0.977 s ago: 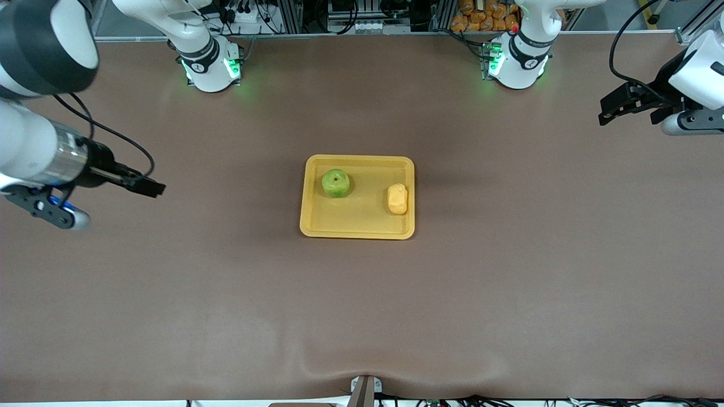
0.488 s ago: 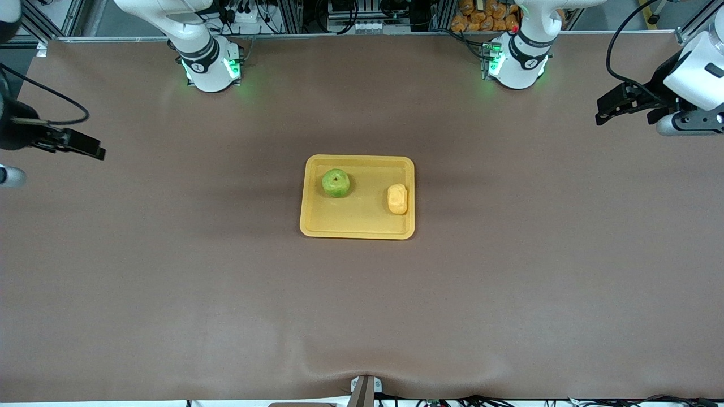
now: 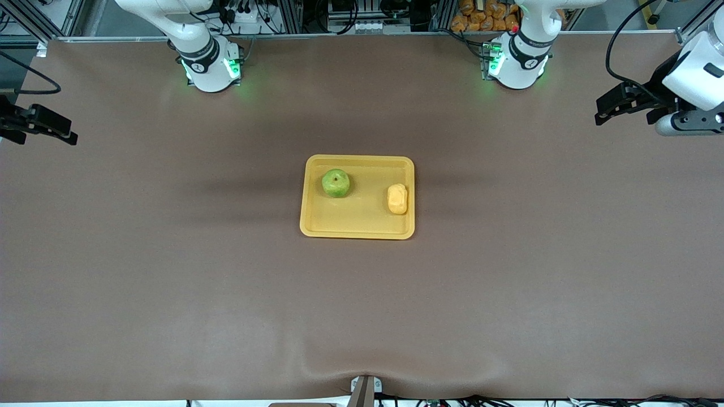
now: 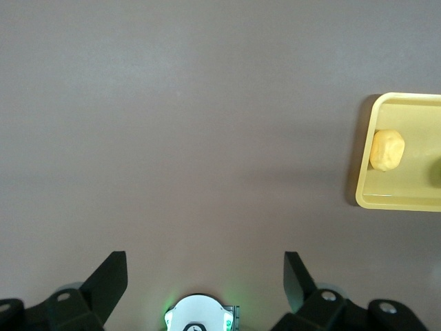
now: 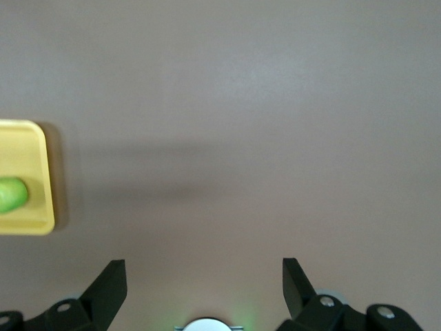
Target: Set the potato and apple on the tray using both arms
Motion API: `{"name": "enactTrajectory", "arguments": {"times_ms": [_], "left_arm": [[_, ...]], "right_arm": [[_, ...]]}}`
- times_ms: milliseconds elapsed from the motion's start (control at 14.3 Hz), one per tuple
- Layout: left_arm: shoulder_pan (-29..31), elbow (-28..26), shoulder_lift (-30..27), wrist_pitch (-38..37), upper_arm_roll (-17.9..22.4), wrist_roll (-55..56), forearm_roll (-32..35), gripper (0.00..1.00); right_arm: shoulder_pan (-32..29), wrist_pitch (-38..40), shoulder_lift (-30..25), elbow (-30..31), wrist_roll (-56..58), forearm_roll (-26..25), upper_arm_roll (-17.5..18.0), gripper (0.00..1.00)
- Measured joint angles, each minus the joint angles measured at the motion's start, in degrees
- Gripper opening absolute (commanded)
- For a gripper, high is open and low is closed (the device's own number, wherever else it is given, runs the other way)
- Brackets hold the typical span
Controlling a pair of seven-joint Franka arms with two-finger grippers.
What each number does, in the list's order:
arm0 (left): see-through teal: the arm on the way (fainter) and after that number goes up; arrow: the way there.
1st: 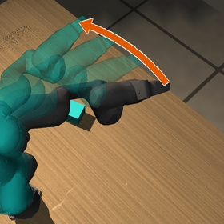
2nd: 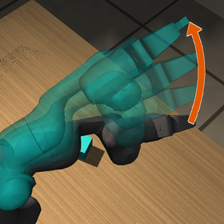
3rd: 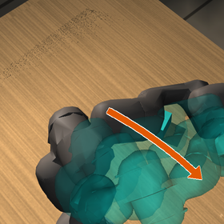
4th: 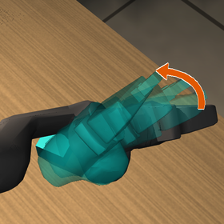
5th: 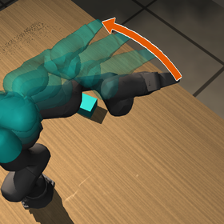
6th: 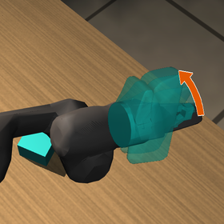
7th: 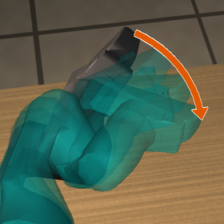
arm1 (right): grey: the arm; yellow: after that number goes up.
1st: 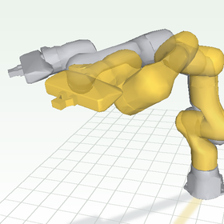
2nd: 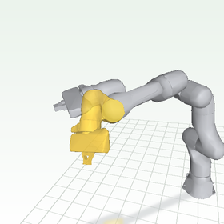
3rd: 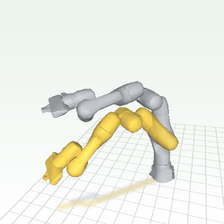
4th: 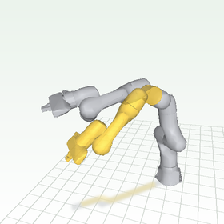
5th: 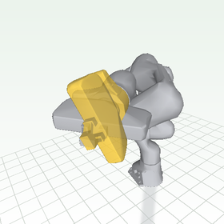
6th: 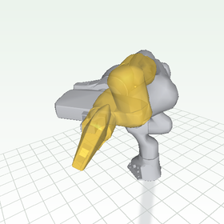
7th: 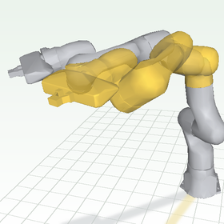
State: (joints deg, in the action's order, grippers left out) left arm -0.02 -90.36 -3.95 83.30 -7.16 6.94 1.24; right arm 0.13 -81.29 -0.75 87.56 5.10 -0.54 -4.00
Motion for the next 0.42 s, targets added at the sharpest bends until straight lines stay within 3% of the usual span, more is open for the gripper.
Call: {"name": "enactTrajectory", "arguments": {"times_ms": [419], "left_arm": [[0.1, 0.4, 0.0, 0.0, 0.0, 0.0, 0.0, 1.00]], "right_arm": [[-0.6, -2.7, -2.3, 3.3, 2.5, 0.0, 0.2, 1.00]]}}
